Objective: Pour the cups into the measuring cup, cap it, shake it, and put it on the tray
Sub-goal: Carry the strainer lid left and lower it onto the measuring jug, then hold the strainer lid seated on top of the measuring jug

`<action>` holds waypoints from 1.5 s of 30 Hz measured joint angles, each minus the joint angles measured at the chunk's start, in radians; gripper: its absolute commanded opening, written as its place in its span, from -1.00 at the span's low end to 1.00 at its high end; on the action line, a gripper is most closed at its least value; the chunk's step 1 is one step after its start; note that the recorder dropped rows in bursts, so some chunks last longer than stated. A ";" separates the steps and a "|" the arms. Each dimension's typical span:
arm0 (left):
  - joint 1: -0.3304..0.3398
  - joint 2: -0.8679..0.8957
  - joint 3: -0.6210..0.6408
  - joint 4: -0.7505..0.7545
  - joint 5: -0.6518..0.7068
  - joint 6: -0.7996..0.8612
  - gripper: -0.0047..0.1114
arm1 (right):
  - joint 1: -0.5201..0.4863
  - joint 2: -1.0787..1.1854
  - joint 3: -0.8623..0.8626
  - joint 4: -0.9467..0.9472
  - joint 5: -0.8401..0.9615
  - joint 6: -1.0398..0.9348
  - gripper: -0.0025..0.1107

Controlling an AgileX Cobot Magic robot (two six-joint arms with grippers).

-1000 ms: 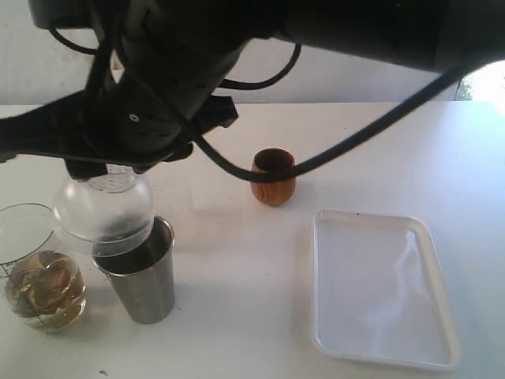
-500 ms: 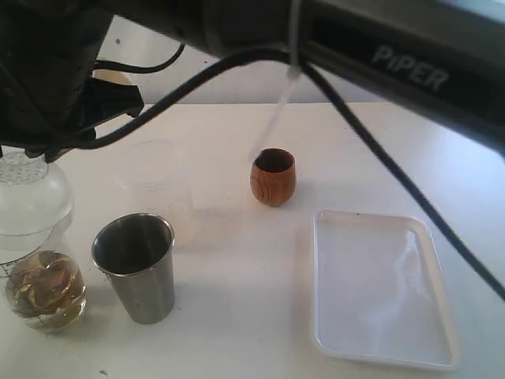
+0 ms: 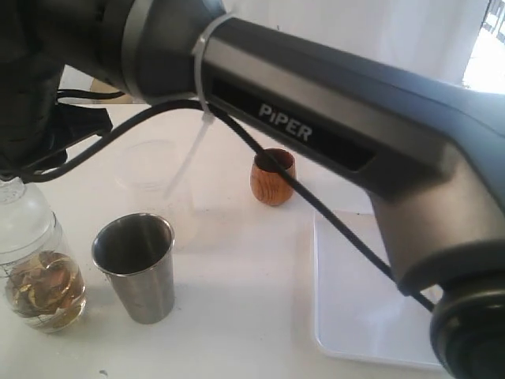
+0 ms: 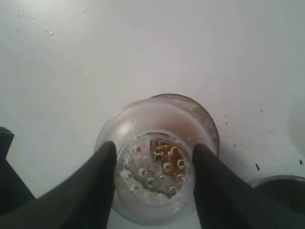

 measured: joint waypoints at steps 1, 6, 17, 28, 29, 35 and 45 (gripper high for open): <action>0.000 0.000 0.000 0.000 0.000 0.000 -0.92 | 0.000 0.006 -0.004 0.004 0.000 0.000 -0.96; 0.000 0.000 0.000 0.000 0.000 0.000 -0.92 | 0.000 0.025 -0.028 0.001 -0.002 -0.005 -0.96; 0.000 0.000 0.000 0.000 0.000 0.000 -0.92 | 0.002 0.028 -0.038 -0.040 0.055 -0.013 -0.96; 0.000 0.000 0.000 0.000 0.000 0.000 -0.92 | 0.005 0.034 -0.038 -0.053 0.018 -0.015 -0.96; 0.000 0.000 0.000 0.000 0.000 0.000 -0.92 | 0.007 0.034 -0.038 -0.053 0.010 -0.015 -0.96; 0.000 0.000 0.000 0.000 0.000 0.000 -0.92 | 0.007 0.034 -0.038 -0.053 -0.001 -0.015 -0.96; 0.000 0.000 0.000 0.000 0.000 0.000 -0.92 | 0.007 0.045 -0.038 -0.053 0.038 -0.015 -0.96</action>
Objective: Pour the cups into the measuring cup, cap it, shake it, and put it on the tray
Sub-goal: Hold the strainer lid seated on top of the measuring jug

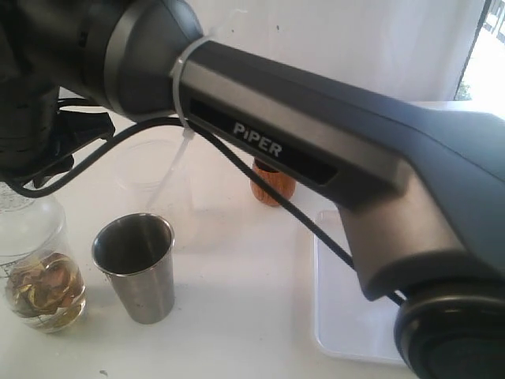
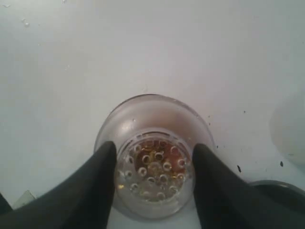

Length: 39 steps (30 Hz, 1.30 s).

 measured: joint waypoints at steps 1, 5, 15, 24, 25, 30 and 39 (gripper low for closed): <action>0.000 0.000 0.000 0.000 0.000 0.000 -0.92 | 0.000 0.000 0.000 0.000 -0.002 0.000 -0.96; 0.000 0.000 0.000 0.000 0.000 0.000 -0.92 | 0.000 0.000 0.000 0.000 -0.017 0.000 -0.96; 0.000 0.000 0.000 0.000 0.000 0.000 -0.92 | 0.000 0.000 0.000 0.000 -0.025 0.000 -0.96; 0.000 0.000 0.000 0.000 0.000 0.000 -0.92 | 0.000 0.015 0.000 0.006 -0.030 0.000 -0.96; 0.000 0.000 0.000 0.000 0.000 0.000 -0.92 | 0.000 0.016 0.000 0.006 -0.030 0.000 -0.96; 0.000 0.000 0.000 0.000 0.000 0.000 -0.92 | 0.000 0.016 0.000 0.006 -0.030 0.000 -0.89; 0.000 0.000 0.000 0.000 0.000 0.000 -0.92 | 0.000 0.016 0.000 0.010 -0.030 -0.008 -0.24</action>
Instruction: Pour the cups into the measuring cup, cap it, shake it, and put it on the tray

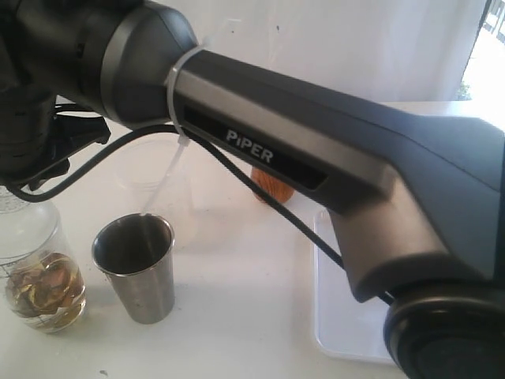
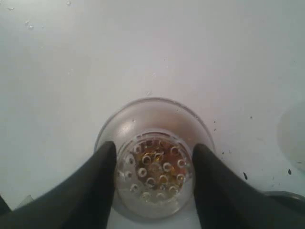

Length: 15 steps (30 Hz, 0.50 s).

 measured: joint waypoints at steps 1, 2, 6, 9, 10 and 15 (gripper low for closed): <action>0.000 0.000 0.000 0.000 0.000 0.000 -0.92 | 0.000 0.000 0.000 0.000 0.000 0.000 -0.20; 0.000 0.000 0.000 0.000 0.000 0.000 -0.92 | 0.000 0.000 0.000 0.000 0.000 0.000 -0.17; 0.000 0.000 0.000 0.000 0.000 0.000 -0.92 | 0.000 0.000 0.000 0.000 -0.002 0.000 -0.15; 0.000 0.000 0.000 0.000 0.000 0.000 -0.92 | 0.000 0.000 0.000 0.000 -0.007 0.000 -0.15; 0.000 0.000 0.000 0.000 0.000 0.000 -0.92 | 0.000 0.000 0.000 0.000 -0.011 0.000 -0.15; 0.000 0.000 0.000 0.000 0.000 0.000 -0.92 | 0.000 0.000 0.000 0.002 -0.013 -0.004 -0.06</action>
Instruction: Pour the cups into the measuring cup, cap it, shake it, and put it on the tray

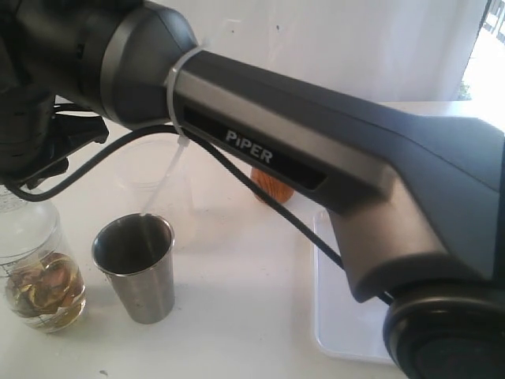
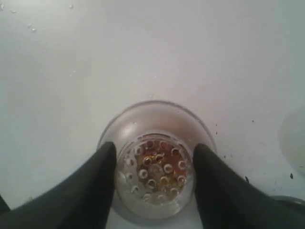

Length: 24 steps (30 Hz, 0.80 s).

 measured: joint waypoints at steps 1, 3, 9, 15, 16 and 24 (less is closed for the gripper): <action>0.000 0.000 0.000 0.000 0.000 0.000 -0.92 | 0.000 0.000 0.000 0.006 -0.001 -0.004 -0.01; 0.000 0.000 0.000 0.000 0.000 0.000 -0.92 | 0.000 0.000 0.000 0.017 -0.003 -0.014 0.07; 0.000 0.000 0.000 0.000 0.000 0.000 -0.92 | 0.000 0.000 0.000 0.034 -0.005 -0.022 0.09; 0.000 0.000 0.000 0.000 0.000 0.000 -0.92 | 0.000 0.000 0.000 0.034 -0.005 -0.022 0.09; 0.000 0.000 0.000 0.000 0.000 0.000 -0.92 | 0.000 0.000 -0.002 0.034 -0.006 -0.022 0.09; 0.000 0.000 0.000 0.000 0.000 0.000 -0.92 | 0.000 0.002 -0.039 0.009 -0.003 -0.022 0.09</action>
